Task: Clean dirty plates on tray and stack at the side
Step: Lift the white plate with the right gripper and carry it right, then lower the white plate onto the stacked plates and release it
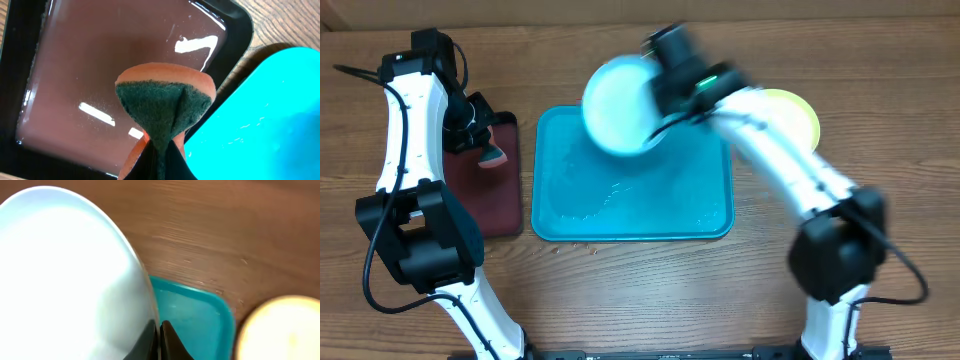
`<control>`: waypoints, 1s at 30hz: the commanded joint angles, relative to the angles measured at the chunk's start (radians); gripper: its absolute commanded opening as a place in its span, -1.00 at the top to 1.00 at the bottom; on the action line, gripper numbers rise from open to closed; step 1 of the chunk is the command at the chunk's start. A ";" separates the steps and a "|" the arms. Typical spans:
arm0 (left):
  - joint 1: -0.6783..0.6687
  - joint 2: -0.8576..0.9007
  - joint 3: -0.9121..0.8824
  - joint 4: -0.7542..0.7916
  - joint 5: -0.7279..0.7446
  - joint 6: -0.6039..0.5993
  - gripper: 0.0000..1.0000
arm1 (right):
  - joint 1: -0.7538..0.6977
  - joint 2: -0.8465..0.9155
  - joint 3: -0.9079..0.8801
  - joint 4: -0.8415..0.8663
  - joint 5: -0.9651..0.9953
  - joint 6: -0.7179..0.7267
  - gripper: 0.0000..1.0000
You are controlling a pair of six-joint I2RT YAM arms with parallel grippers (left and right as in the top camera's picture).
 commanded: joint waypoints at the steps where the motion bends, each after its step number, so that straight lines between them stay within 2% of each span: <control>1: 0.004 -0.002 -0.004 0.004 0.011 0.016 0.91 | -0.176 -0.063 0.013 -0.053 -0.340 0.078 0.92; 8: 0.004 -0.002 -0.004 0.010 0.011 0.016 0.92 | -0.451 -0.050 -0.036 -0.183 -0.324 0.078 0.92; 14: 0.003 -0.002 -0.004 0.010 0.011 0.016 0.92 | -0.592 -0.048 -0.122 -0.169 -0.240 0.086 0.92; 21: 0.003 -0.002 -0.004 0.009 0.011 0.016 0.92 | -0.647 -0.044 -0.244 -0.064 -0.234 0.104 0.92; 30: 0.004 -0.002 -0.004 0.009 0.011 0.020 0.92 | -0.647 -0.022 -0.253 -0.059 -0.229 0.105 0.92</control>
